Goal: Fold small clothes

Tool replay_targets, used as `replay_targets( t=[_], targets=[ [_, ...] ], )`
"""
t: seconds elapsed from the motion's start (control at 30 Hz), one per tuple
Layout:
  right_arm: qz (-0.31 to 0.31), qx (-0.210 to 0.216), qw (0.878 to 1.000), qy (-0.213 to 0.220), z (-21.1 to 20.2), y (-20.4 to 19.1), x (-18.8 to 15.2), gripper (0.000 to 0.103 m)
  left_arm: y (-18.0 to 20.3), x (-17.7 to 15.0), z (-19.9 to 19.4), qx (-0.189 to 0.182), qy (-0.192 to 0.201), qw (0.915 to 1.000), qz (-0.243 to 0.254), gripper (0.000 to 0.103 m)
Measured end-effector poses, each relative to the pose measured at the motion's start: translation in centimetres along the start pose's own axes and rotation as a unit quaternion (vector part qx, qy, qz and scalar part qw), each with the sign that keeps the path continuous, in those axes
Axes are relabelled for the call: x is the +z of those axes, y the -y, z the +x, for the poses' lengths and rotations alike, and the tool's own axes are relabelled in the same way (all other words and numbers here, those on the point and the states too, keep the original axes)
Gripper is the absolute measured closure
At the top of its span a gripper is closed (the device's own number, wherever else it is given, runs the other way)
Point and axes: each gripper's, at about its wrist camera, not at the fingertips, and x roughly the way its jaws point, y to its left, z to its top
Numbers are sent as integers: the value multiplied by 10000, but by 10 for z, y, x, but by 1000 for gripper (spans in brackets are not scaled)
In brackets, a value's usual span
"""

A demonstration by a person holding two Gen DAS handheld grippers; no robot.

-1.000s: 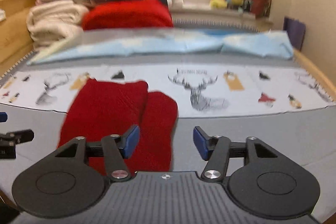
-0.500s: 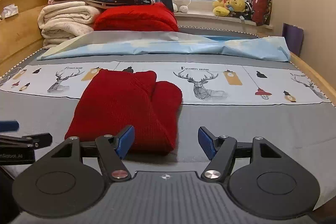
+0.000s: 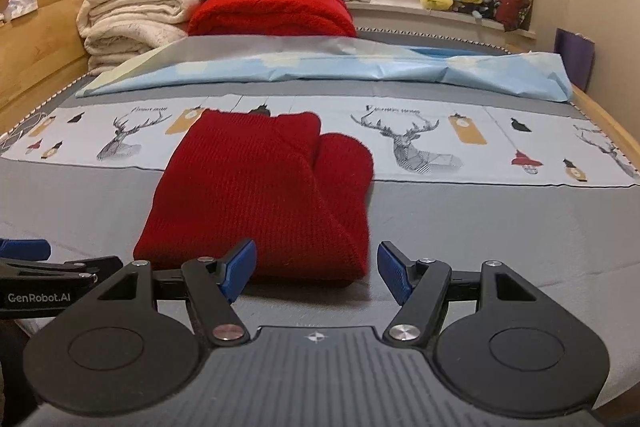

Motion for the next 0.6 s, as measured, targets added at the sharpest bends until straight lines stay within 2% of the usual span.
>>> replay_targets(
  t=[0.17,0.6],
  targets=[
    [-50,48,10000,-26,1,-8,0,25,2,-1,0,-31,20,10000,-17,8],
    [-158,121,9998,-54,5,-22,1,20,0,-2,2,-154,-38,9999,-49,8]
  ],
)
